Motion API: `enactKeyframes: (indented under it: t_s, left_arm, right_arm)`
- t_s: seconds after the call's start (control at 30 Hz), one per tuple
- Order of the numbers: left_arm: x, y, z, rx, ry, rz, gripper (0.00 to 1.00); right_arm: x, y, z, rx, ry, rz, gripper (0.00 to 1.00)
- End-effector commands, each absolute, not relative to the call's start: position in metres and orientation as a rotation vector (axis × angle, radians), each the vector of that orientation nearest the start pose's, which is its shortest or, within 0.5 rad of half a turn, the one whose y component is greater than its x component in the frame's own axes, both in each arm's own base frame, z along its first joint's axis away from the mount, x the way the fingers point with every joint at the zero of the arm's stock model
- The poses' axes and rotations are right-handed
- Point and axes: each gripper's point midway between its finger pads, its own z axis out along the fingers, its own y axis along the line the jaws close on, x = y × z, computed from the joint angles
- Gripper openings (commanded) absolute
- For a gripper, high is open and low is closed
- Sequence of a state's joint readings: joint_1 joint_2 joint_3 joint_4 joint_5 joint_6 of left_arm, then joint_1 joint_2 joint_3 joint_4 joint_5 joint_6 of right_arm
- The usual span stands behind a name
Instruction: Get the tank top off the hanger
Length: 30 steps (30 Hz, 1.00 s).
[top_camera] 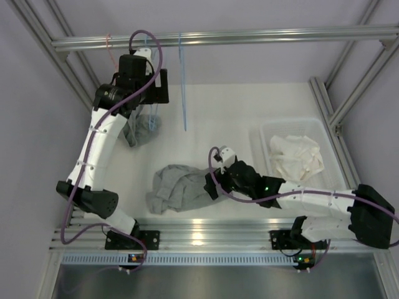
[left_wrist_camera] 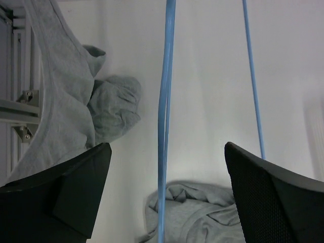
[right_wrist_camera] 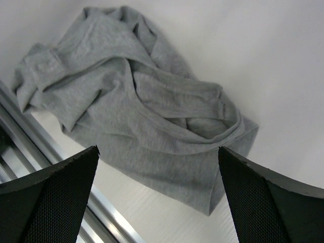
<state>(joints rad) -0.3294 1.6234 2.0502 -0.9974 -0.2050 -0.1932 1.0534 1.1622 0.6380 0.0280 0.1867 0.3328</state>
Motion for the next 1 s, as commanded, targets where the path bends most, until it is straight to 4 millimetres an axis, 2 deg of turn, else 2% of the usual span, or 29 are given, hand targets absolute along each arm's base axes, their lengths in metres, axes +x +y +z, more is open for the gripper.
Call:
enactKeyframes:
  t_s: [0.0,0.1,0.2,0.23,0.27,0.3,0.33,0.37,0.4,0.43,0.47,0.5,0.53,0.57,0.7,0.77,0.8,0.83,0.97]
  left_arm:
    - [0.37,-0.098,0.384,-0.014,2.083,-0.125,0.99]
    - [0.343,-0.091,0.382,-0.033,2.055,-0.154,0.99]
    - [0.312,-0.081,0.368,-0.071,2.02,-0.178,0.99]
    - [0.303,-0.077,0.366,-0.087,2.004,-0.184,0.99]
    - [0.286,-0.071,0.379,-0.116,1.929,-0.217,0.99]
    - [0.28,-0.068,0.357,-0.127,1.958,-0.208,0.99]
    - [0.272,-0.063,0.354,-0.15,1.936,-0.205,0.99]
    - [0.254,-0.056,0.364,-0.176,1.867,-0.233,0.99]
    - [0.25,-0.052,0.365,-0.199,1.829,-0.234,0.99]
    - [0.245,-0.044,0.345,-0.228,1.839,-0.198,0.99]
    - [0.229,-0.036,0.35,-0.253,1.773,-0.215,0.99]
    - [0.225,-0.032,0.346,-0.262,1.753,-0.213,0.99]
    - [0.224,-0.029,0.331,-0.271,1.752,-0.195,0.99]
    - [0.214,-0.024,0.334,-0.28,1.71,-0.203,0.99]
    - [0.206,-0.013,0.312,-0.316,1.7,-0.167,0.99]
    - [0.204,-0.01,0.306,-0.32,1.698,-0.154,0.99]
    - [0.204,-0.012,0.305,-0.313,1.702,-0.159,0.99]
    - [0.204,-0.013,0.305,-0.306,1.705,-0.164,0.99]
    - [0.207,-0.017,0.301,-0.285,1.728,-0.169,0.99]
  right_arm:
    - [0.182,0.333,0.138,-0.746,1.974,0.707,0.99]
    - [0.176,0.348,0.13,-0.78,1.983,0.684,0.99]
    - [0.173,0.365,0.127,-0.808,1.973,0.639,0.99]
    - [0.174,0.368,0.119,-0.817,1.977,0.601,1.0]
    - [0.171,0.378,0.125,-0.838,1.948,0.607,0.99]
    - [0.173,0.382,0.123,-0.844,1.944,0.598,0.99]
    - [0.176,0.389,0.119,-0.849,1.951,0.584,0.99]
    - [0.177,0.393,0.116,-0.854,1.956,0.575,0.99]
    - [0.179,0.396,0.112,-0.86,1.962,0.563,0.99]
    - [0.183,0.406,0.107,-0.87,1.973,0.541,0.99]
    - [0.187,0.409,0.102,-0.879,1.986,0.512,0.99]
    - [0.188,0.408,0.094,-0.905,2.014,0.47,0.99]
    - [0.192,0.417,0.089,-0.91,2.022,0.45,0.99]
    - [0.193,0.42,0.086,-0.918,2.026,0.444,0.99]
    - [0.202,0.434,0.072,-0.965,2.033,0.416,0.99]
    - [0.209,0.429,0.055,-0.991,2.081,0.34,1.0]
    - [0.209,0.427,0.039,-1.012,2.116,0.321,1.0]
    - [0.209,0.426,0.034,-1.012,2.149,0.318,0.99]
    - [0.194,0.417,0.0,-1.037,2.273,0.324,0.99]
